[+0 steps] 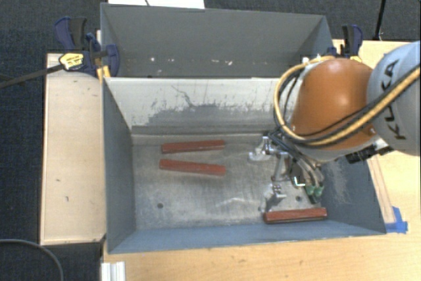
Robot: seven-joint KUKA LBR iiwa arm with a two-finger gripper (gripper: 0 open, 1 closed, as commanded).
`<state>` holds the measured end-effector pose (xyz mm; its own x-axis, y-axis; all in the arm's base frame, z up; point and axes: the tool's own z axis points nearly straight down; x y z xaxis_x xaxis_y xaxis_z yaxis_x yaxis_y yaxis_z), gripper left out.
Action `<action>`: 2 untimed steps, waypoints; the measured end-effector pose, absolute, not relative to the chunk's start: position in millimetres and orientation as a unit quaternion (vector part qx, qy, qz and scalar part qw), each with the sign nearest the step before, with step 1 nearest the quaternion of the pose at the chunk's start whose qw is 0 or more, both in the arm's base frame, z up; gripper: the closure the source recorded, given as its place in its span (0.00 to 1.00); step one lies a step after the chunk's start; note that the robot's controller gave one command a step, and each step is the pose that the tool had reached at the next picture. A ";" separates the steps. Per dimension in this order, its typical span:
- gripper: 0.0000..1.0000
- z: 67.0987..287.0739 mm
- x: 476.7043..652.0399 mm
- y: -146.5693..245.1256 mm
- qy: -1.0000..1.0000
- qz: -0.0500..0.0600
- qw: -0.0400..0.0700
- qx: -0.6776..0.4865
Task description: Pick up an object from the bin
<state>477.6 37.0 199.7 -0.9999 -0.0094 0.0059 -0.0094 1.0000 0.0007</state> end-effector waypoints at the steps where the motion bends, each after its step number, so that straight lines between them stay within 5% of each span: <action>1: 0.00 203.0 479.3 36.8 -1.000 0.000 -0.001 0.004; 2: 0.00 152.9 501.3 50.1 -1.000 0.000 -0.005 0.018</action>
Offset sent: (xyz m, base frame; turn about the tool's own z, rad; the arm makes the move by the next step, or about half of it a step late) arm 0.0484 0.0322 -0.1254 -0.0630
